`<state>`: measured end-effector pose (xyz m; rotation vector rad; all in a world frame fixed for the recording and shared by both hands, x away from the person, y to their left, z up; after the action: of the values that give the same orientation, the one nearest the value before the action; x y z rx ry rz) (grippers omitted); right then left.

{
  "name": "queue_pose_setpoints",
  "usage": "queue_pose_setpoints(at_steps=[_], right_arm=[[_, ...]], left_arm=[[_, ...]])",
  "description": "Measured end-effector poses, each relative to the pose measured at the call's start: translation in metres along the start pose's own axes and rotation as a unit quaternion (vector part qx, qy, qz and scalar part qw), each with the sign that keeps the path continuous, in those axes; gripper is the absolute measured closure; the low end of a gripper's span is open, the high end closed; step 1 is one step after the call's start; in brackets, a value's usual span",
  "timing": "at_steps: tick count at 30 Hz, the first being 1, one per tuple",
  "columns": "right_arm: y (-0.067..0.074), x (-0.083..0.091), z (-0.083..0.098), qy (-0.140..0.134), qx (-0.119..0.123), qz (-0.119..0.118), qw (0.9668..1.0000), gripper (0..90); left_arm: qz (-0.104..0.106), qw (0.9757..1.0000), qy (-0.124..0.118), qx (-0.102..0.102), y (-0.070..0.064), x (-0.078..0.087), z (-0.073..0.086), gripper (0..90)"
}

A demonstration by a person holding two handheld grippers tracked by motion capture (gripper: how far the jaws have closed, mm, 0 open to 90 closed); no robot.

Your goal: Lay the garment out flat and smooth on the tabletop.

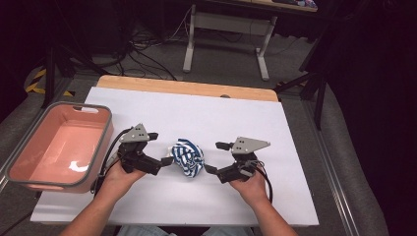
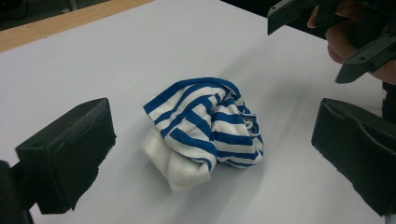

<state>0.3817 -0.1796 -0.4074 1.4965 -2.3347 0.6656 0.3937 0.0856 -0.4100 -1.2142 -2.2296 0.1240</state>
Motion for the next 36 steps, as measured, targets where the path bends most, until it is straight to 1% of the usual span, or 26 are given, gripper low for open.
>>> queue_pose_setpoints(at_steps=[1,2,3,5,6,7,8,9,11,12,14,16,17,20,23,26,27,28,31,32,33,34,35,36], right_arm=[[0.0,0.0,0.0,0.0,0.0,0.0,1.0,15.8],[0.0,-0.003,-0.003,0.004,0.004,-0.005,1.0,18.1],[-0.001,-0.01,-0.009,0.012,0.007,-0.021,0.9997,20.9],[-0.003,-0.017,-0.015,0.018,0.009,-0.025,0.9995,21.7],[-0.004,-0.02,-0.018,0.019,0.011,-0.029,0.9993,22.6],[-0.005,-0.023,-0.02,0.021,0.01,-0.032,0.9992,23.7],[-0.006,-0.025,-0.023,0.022,0.01,-0.035,0.9991,24.8],[-0.007,-0.027,-0.026,0.023,0.012,-0.037,0.999,26.7],[-0.009,-0.033,-0.03,0.028,0.015,-0.04,0.9987,29.3],[-0.009,-0.033,-0.03,0.028,0.015,-0.04,0.9987,29.3],[-0.011,-0.042,-0.035,0.042,0.014,-0.05,0.9978,31.1],[-0.012,-0.049,-0.037,0.047,0.015,-0.058,0.9971,32.1],[-0.013,-0.052,-0.038,0.053,0.017,-0.06,0.9966,32.2],[-0.016,-0.062,-0.04,0.065,0.018,-0.065,0.9956,33.3],[-0.019,-0.068,-0.041,0.074,0.017,-0.065,0.995,34.8],[-0.025,-0.079,-0.04,0.093,0.019,-0.064,0.9934,38.8],[-0.025,-0.079,-0.04,0.093,0.019,-0.064,0.9934,38.8],[-0.028,-0.084,-0.039,0.106,0.019,-0.066,0.992,40.1],[-0.03,-0.091,-0.034,0.127,0.018,-0.067,0.9894,43.8],[-0.03,-0.093,-0.032,0.131,0.015,-0.071,0.9887,46.3],[-0.03,-0.093,-0.032,0.131,0.015,-0.071,0.9887,46.3],[-0.031,-0.096,-0.029,0.141,0.016,-0.07,0.9873,51.1],[-0.031,-0.096,-0.029,0.141,0.016,-0.07,0.9873,51.1],[-0.031,-0.098,-0.026,0.149,0.026,-0.067,0.9861,58.6]], left_arm=[[0.003,1.0,-0.001,0.002,0.001,0.002,0.0,0.2],[0.003,1.0,-0.003,0.003,0.001,0.004,0.001,0.5],[0.001,1.0,-0.005,0.003,0.002,0.006,0.001,1.6],[0.0,1.0,-0.007,0.003,0.005,0.013,0.002,2.7],[0.0,1.0,-0.007,0.003,0.005,0.013,0.002,3.2],[-0.005,1.0,-0.003,-0.004,0.006,0.017,0.003,3.5],[-0.006,1.0,-0.002,-0.005,0.006,0.02,0.004,3.7],[-0.006,1.0,-0.002,-0.005,0.006,0.02,0.004,4.1],[-0.008,0.9999,-0.006,-0.002,0.009,0.026,0.005,4.2],[-0.008,0.9999,-0.006,-0.002,0.009,0.026,0.005,4.3],[-0.009,0.9999,-0.015,-0.001,0.01,0.03,0.005,4.4],[-0.01,0.9999,-0.014,0.0,0.01,0.031,0.006,4.8],[-0.014,0.9998,-0.014,-0.004,0.011,0.033,0.006,5.0],[-0.016,0.9998,-0.014,0.002,0.013,0.034,0.006,5.3],[-0.015,0.9998,-0.013,0.004,0.014,0.033,0.007,5.3],[-0.016,0.9998,-0.011,0.003,0.014,0.033,0.008,5.3],[-0.016,0.9998,-0.011,0.003,0.014,0.033,0.008,5.3],[-0.016,0.9998,-0.011,0.004,0.014,0.033,0.008,5.3],[-0.01,0.9999,-0.011,0.008,0.014,0.033,0.009,6.8],[-0.005,0.9999,-0.011,0.011,0.015,0.033,0.009,6.9],[-0.005,0.9999,-0.011,0.011,0.015,0.033,0.009,7.1],[-0.003,0.9999,-0.01,0.013,0.015,0.033,0.009,7.2],[-0.003,0.9999,-0.01,0.013,0.015,0.033,0.009,7.3],[-0.002,0.9998,-0.011,0.013,0.015,0.033,0.009,7.3]])
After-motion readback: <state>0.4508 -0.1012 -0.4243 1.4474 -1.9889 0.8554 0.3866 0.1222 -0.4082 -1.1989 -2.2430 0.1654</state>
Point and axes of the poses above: each handheld gripper's, and its own axes: x roughly backward along the jaws, z roughly out of its underside, y roughly to its left, the point moved 4 cm from there along -x, roughly forward along the jaws, and after that the axes turned 14 degrees about x, right-handed, at the moved point
